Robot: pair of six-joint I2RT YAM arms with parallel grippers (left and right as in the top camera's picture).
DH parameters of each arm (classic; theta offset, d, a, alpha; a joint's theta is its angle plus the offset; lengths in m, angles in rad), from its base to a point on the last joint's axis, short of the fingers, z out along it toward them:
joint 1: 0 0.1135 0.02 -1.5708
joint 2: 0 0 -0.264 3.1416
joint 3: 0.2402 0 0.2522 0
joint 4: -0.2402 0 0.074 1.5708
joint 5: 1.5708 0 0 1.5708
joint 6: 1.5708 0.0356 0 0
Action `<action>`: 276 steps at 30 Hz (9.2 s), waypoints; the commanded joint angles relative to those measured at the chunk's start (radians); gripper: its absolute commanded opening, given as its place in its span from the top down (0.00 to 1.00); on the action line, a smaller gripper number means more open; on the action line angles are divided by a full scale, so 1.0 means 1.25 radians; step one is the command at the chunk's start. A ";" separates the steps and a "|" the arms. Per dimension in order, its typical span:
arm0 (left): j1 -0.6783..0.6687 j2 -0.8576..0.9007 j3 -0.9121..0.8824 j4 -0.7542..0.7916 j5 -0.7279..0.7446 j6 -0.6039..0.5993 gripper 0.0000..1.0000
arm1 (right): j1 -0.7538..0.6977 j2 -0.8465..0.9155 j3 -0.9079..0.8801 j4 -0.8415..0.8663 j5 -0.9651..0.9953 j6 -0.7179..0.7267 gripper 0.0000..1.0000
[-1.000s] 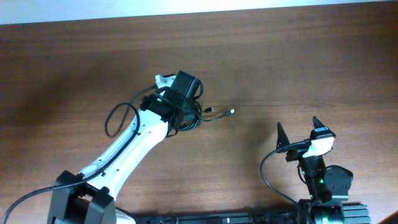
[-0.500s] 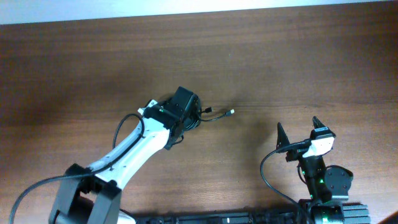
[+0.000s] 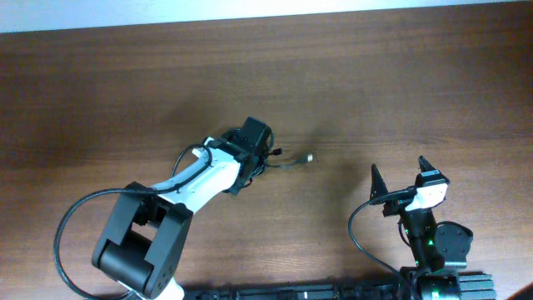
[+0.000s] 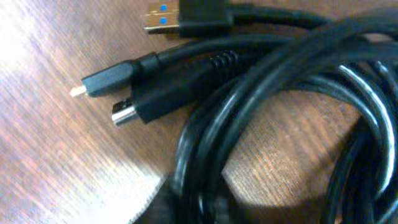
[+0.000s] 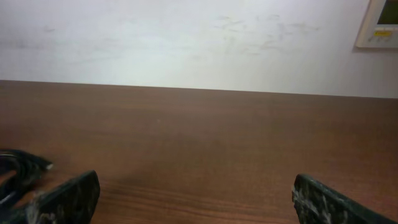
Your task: Untangle cables
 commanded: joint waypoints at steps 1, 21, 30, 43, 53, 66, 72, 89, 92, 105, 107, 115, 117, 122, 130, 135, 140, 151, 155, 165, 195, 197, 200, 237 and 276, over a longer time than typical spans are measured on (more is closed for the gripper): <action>0.049 -0.033 -0.010 -0.005 0.016 0.222 1.00 | 0.007 -0.005 -0.007 -0.001 0.007 0.000 0.02; 0.081 -0.539 -0.011 -0.170 0.403 1.419 1.00 | 0.007 -0.005 -0.007 0.002 -0.070 0.230 0.02; 0.081 -0.526 -0.011 -0.176 0.222 1.423 1.00 | 0.007 -0.001 -0.007 0.005 -0.491 0.651 0.02; 0.081 -0.525 -0.012 -0.129 0.524 1.752 1.00 | 0.006 0.027 0.015 0.161 -0.547 0.785 0.01; 0.081 -0.525 -0.012 -0.128 0.540 1.752 1.00 | 0.006 0.453 0.212 0.164 -0.553 0.688 0.02; 0.081 -0.525 -0.012 -0.115 0.710 1.818 1.00 | 0.084 0.776 0.276 0.466 -0.724 0.804 0.07; 0.081 -0.525 -0.012 -0.114 0.724 1.818 1.00 | 0.251 0.814 0.276 0.481 -0.605 0.810 0.18; 0.080 -0.525 -0.012 -0.096 0.765 1.811 1.00 | 0.419 0.920 0.276 0.392 -0.385 0.866 0.96; 0.079 -0.525 -0.012 -0.081 0.759 1.775 1.00 | 0.419 0.929 0.276 0.394 -0.471 0.866 0.96; 0.079 -0.449 -0.012 -0.077 0.727 1.741 1.00 | 0.419 0.929 0.276 0.541 -0.538 0.982 0.70; 0.080 -0.442 -0.012 -0.077 0.726 1.716 1.00 | 0.418 0.929 0.276 0.540 -0.465 0.851 0.34; 0.149 -0.490 -0.011 -0.081 0.611 1.636 1.00 | 0.410 0.929 0.276 0.540 -0.342 0.667 0.01; 0.174 -0.490 -0.011 -0.089 0.531 1.558 1.00 | 0.390 0.929 0.276 0.540 -0.334 0.667 0.01; 0.212 -0.490 -0.011 -0.103 0.515 1.480 1.00 | 0.325 0.929 0.276 0.540 -0.331 0.743 0.02; 0.212 -0.489 -0.012 -0.098 0.516 1.252 1.00 | 0.446 0.929 0.276 0.540 -0.357 0.709 0.07; 0.201 -0.488 -0.012 -0.104 0.517 1.143 1.00 | 0.489 0.931 0.276 0.540 -0.288 0.710 0.41; 0.141 -0.488 -0.013 -0.105 0.537 1.143 0.99 | 0.489 0.931 0.276 0.540 -0.288 0.710 0.63; 0.120 -0.488 -0.015 -0.182 0.531 1.146 0.11 | 0.487 0.931 0.276 0.540 -0.297 0.713 0.85; 0.120 -0.488 -0.036 -0.191 0.531 1.139 0.50 | 0.487 0.931 0.276 0.541 -0.298 0.758 0.84; 0.121 -0.488 -0.234 0.047 0.500 0.838 0.82 | 0.487 0.931 0.276 0.540 -0.340 0.809 0.84; 0.231 -0.575 -0.236 0.106 0.585 0.965 1.00 | 0.487 0.931 0.276 0.270 -0.252 0.715 0.02; 0.231 -0.626 -0.236 0.100 0.573 0.980 1.00 | 0.487 0.931 0.276 0.266 -0.252 0.716 0.01; 0.231 -0.681 -0.236 0.099 0.571 0.979 1.00 | 0.487 0.931 0.276 0.264 -0.252 0.715 0.01; 0.303 -0.786 -0.178 -0.048 0.298 0.969 1.00 | 0.487 0.931 0.276 0.288 -0.258 0.716 0.01; 0.305 -0.684 -0.178 -0.053 0.331 0.811 1.00 | 0.839 0.968 0.415 0.348 0.005 0.457 0.44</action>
